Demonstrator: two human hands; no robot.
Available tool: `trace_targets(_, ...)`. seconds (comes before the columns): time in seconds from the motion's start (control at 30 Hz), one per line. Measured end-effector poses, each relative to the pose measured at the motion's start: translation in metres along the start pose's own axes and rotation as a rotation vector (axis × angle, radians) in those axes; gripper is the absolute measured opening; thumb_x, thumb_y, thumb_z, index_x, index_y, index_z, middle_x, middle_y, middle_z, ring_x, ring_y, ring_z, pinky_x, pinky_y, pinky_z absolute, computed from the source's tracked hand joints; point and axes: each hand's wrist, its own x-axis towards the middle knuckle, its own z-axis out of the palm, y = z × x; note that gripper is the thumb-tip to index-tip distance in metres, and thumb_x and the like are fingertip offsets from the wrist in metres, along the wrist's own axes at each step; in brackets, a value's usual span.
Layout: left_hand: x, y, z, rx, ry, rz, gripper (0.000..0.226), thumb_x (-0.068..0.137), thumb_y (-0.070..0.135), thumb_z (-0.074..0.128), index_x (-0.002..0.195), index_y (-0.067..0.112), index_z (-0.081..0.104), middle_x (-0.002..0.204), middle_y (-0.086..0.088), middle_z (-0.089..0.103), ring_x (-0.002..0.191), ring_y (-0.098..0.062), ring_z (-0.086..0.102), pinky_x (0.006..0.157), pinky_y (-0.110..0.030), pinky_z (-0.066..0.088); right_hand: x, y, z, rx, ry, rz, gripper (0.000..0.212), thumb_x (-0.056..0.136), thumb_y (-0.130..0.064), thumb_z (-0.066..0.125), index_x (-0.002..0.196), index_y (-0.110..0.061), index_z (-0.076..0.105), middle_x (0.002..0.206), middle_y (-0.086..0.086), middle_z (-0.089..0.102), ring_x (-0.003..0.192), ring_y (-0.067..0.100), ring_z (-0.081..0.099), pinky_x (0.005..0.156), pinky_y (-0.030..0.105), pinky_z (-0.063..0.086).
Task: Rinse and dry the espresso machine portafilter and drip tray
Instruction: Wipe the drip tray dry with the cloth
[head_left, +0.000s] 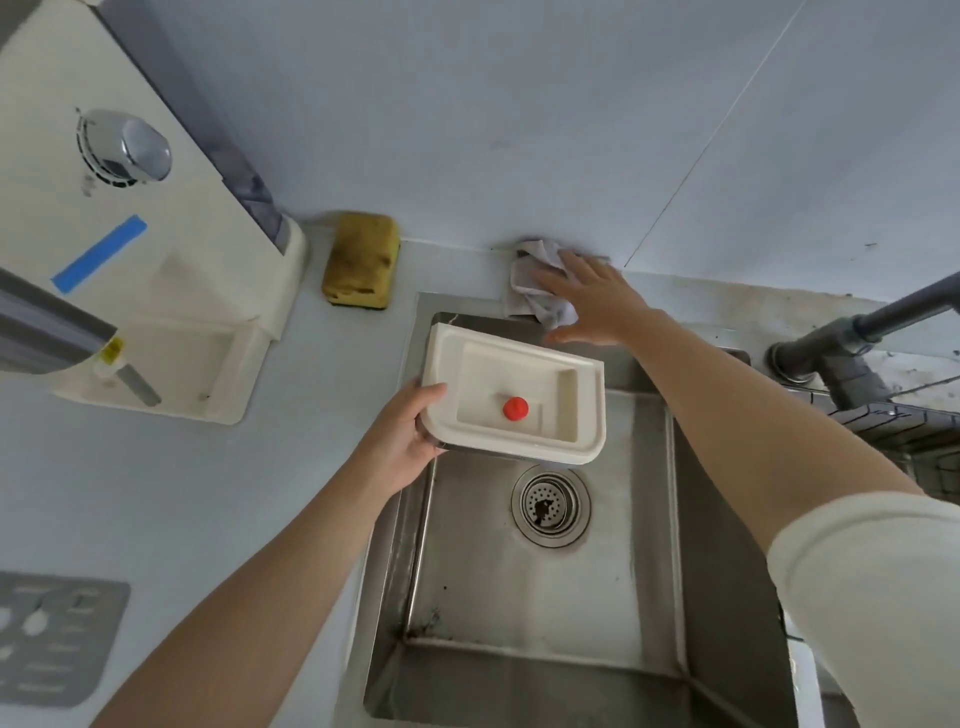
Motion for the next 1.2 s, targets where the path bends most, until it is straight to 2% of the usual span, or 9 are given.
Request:
trace_targets(0.1, 0.004, -0.001, -0.002, -0.005, 0.003, 0.005, 0.03, 0.072, 0.021, 0.055, 0.101, 0.021, 0.057, 0.096, -0.001, 0.065, 0.085, -0.019, 0.063, 0.055, -0.023, 0.053, 0.009, 0.005, 0.006, 0.016, 0.065, 0.002, 0.083, 0.079, -0.049, 0.063, 0.147, -0.036, 0.016, 0.154, 0.004, 0.014, 0.142, 0.03, 0.015, 0.115, 0.043, 0.017)
trace_targets(0.27, 0.008, -0.006, -0.004, -0.016, -0.014, 0.01, 0.031, 0.072, 0.021, 0.055, 0.103, 0.021, 0.058, 0.096, -0.001, 0.067, 0.086, -0.017, 0.067, 0.061, -0.026, 0.056, 0.011, 0.004, 0.012, -0.005, 0.2, 0.077, 0.054, 0.093, -0.038, 0.048, 0.143, -0.035, 0.029, 0.14, 0.006, 0.039, 0.129, 0.033, 0.033, 0.105, 0.042, 0.027)
trace_targets(0.47, 0.004, -0.006, -0.007, -0.042, -0.033, 0.015, 0.031, 0.072, 0.021, 0.056, 0.104, 0.022, 0.058, 0.093, 0.0, 0.069, 0.082, -0.016, 0.07, 0.06, -0.027, 0.057, 0.015, -0.004, 0.003, 0.058, 0.253, 0.165, 0.045, 0.093, -0.011, 0.043, 0.137, -0.022, 0.037, 0.136, 0.006, 0.046, 0.121, 0.035, 0.042, 0.096, 0.043, 0.035)
trace_targets(0.6, -0.001, -0.005, -0.006, -0.034, -0.063, 0.011, 0.037, 0.067, 0.022, 0.066, 0.103, 0.022, 0.057, 0.098, -0.002, 0.066, 0.087, -0.019, 0.068, 0.062, -0.029, 0.057, 0.003, -0.007, -0.011, 0.397, 0.257, 0.229, 0.037, 0.095, -0.016, 0.038, 0.131, -0.022, 0.042, 0.125, 0.012, 0.053, 0.11, 0.034, 0.051, 0.089, 0.042, 0.042)
trace_targets(0.8, -0.011, -0.005, 0.002, -0.001, -0.109, 0.025, 0.091, 0.037, 0.033, 0.09, 0.117, 0.019, 0.049, 0.112, -0.007, 0.059, 0.104, -0.026, 0.058, 0.061, -0.03, 0.057, -0.055, -0.035, -0.053, 0.917, 0.345, 0.274, 0.022, 0.095, -0.024, 0.041, 0.111, -0.012, 0.049, 0.098, 0.001, 0.058, 0.089, 0.02, 0.053, 0.073, 0.027, 0.04)
trace_targets(0.97, -0.021, -0.006, 0.02, -0.021, -0.094, 0.063, 0.072, 0.058, 0.025, 0.074, 0.121, 0.018, 0.042, 0.114, -0.008, 0.056, 0.106, -0.026, 0.056, 0.065, -0.034, 0.059, -0.099, -0.073, -0.064, 1.096, 0.415, 0.256, 0.015, 0.093, -0.026, 0.044, 0.099, -0.013, 0.049, 0.088, -0.001, 0.058, 0.084, 0.018, 0.056, 0.072, 0.029, 0.046)
trace_targets(1.07, -0.026, -0.009, 0.035, -0.013, -0.081, 0.085, 0.043, 0.077, 0.017, 0.063, 0.115, 0.019, 0.043, 0.106, -0.004, 0.059, 0.097, -0.023, 0.058, 0.072, -0.035, 0.052, -0.112, -0.102, -0.061, 1.057, 0.431, 0.257, 0.015, 0.094, -0.026, 0.045, 0.096, -0.012, 0.046, 0.094, 0.007, 0.057, 0.083, 0.022, 0.053, 0.065, 0.03, 0.041)
trace_targets(1.13, -0.03, -0.012, 0.042, -0.001, -0.092, 0.092, 0.028, 0.08, 0.016, 0.063, 0.101, 0.021, 0.044, 0.106, -0.007, 0.057, 0.096, -0.024, 0.057, 0.075, -0.035, 0.048, -0.116, -0.118, -0.056, 0.981, 0.439, 0.248, 0.021, 0.094, -0.031, 0.044, 0.108, -0.015, 0.048, 0.107, 0.012, 0.054, 0.089, 0.024, 0.051, 0.067, 0.03, 0.039)
trace_targets(1.2, -0.034, -0.013, 0.046, 0.013, -0.14, 0.11, 0.036, 0.063, 0.021, 0.072, 0.083, 0.023, 0.042, 0.108, -0.009, 0.053, 0.1, -0.026, 0.054, 0.079, -0.036, 0.046, -0.119, -0.13, -0.051, 0.881, 0.421, 0.236, 0.039, 0.094, -0.037, 0.042, 0.132, -0.026, 0.04, 0.125, 0.011, 0.045, 0.101, 0.027, 0.052, 0.08, 0.035, 0.044)
